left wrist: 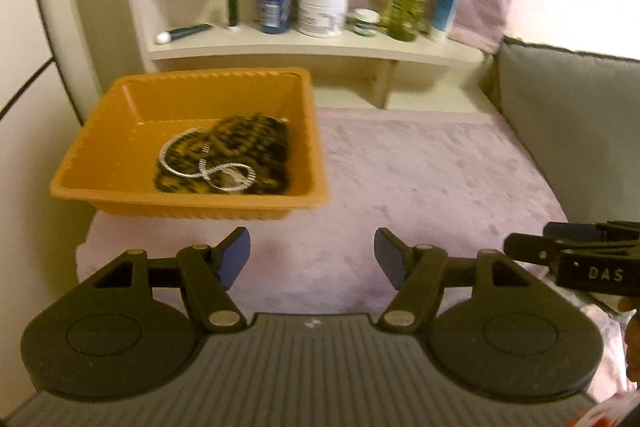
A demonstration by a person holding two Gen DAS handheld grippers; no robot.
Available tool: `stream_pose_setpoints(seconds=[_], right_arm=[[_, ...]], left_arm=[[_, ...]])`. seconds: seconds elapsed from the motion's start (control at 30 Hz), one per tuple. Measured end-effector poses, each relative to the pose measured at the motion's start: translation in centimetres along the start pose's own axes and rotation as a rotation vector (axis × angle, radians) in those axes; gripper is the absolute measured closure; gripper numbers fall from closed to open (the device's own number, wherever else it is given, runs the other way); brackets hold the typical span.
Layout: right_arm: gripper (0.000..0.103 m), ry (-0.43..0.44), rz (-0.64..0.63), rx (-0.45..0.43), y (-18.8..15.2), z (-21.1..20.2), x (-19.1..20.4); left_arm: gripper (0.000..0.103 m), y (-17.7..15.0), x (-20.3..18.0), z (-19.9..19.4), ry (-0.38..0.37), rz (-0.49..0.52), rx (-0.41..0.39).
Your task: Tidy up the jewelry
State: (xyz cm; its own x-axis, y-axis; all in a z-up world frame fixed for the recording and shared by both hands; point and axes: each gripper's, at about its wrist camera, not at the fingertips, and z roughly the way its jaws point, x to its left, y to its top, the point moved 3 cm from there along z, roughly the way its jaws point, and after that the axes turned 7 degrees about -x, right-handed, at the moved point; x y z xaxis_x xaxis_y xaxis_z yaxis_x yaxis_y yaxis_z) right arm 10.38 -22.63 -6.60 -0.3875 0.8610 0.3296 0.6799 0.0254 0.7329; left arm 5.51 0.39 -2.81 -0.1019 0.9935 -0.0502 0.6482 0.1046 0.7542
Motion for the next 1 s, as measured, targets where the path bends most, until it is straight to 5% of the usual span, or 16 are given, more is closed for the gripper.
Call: stream_pose_setpoints(seconds=[1.0], right_arm=[[0.039,-0.011,0.025,0.043,-0.8,-0.7,0.2]], left_arm=[[0.037,-1.0,-2.8,0.1,-0.05,0.059,0.028]])
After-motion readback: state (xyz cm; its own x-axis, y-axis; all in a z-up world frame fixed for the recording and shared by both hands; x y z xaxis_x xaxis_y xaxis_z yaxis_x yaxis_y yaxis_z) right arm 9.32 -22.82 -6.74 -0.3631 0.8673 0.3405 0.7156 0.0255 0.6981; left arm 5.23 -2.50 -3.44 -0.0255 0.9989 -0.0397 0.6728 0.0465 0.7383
